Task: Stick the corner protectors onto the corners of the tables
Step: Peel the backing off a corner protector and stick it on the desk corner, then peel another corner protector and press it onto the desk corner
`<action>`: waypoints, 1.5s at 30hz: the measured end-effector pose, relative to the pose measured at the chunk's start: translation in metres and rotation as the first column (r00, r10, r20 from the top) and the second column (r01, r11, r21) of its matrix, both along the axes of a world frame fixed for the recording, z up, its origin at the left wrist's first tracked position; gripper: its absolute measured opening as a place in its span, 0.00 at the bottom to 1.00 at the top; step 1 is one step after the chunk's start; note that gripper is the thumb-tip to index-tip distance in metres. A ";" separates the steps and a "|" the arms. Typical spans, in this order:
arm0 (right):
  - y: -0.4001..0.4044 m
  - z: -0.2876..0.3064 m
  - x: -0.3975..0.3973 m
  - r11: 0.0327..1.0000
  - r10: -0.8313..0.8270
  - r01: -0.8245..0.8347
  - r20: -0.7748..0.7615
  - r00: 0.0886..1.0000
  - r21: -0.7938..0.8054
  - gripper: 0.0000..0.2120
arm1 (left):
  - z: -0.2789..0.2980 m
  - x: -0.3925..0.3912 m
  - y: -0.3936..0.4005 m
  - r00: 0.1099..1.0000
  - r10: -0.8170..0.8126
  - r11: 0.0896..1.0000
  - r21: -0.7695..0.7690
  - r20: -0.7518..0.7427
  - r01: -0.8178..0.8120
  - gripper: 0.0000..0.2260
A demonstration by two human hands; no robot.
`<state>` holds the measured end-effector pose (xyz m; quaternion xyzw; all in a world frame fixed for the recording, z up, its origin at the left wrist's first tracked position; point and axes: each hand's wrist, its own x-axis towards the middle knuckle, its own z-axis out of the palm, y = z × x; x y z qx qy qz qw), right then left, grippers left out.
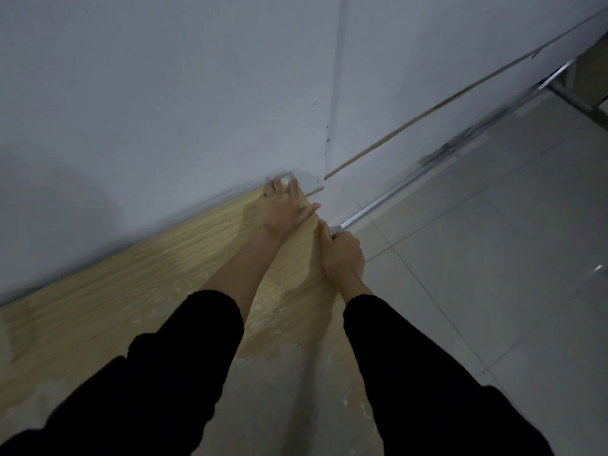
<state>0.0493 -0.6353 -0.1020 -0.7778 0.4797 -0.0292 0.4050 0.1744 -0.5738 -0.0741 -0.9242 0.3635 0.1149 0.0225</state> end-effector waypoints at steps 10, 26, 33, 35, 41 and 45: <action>-0.004 0.000 0.019 1.000 0.007 -0.007 -0.013 1.000 -0.011 0.27 | 0.001 0.013 0.000 0.998 0.020 0.999 0.045 0.053 -0.023 0.43; -0.003 0.032 0.018 0.965 0.257 -0.244 -0.161 0.953 0.099 0.14 | -0.003 0.004 0.013 0.994 0.048 0.995 0.088 -0.096 -0.040 0.31; 0.033 0.077 -0.004 0.920 0.364 -0.386 -0.219 0.905 -0.065 0.17 | 0.032 -0.047 0.065 0.982 0.053 0.995 0.096 -0.182 -0.036 0.20; 0.065 0.091 -0.012 0.886 0.423 -0.451 -0.206 0.882 -0.108 0.16 | 0.045 -0.064 0.100 0.986 0.088 0.988 0.141 -0.139 -0.069 0.21; 0.166 0.118 -0.025 0.796 0.563 -0.586 -0.168 0.809 -0.153 0.15 | 0.077 -0.106 0.209 0.983 0.174 0.976 0.143 -0.050 -0.166 0.22; 0.234 0.127 -0.046 0.716 0.654 -0.677 -0.177 0.736 -0.171 0.17 | 0.087 -0.130 0.289 0.964 0.264 0.961 0.095 -0.042 -0.260 0.19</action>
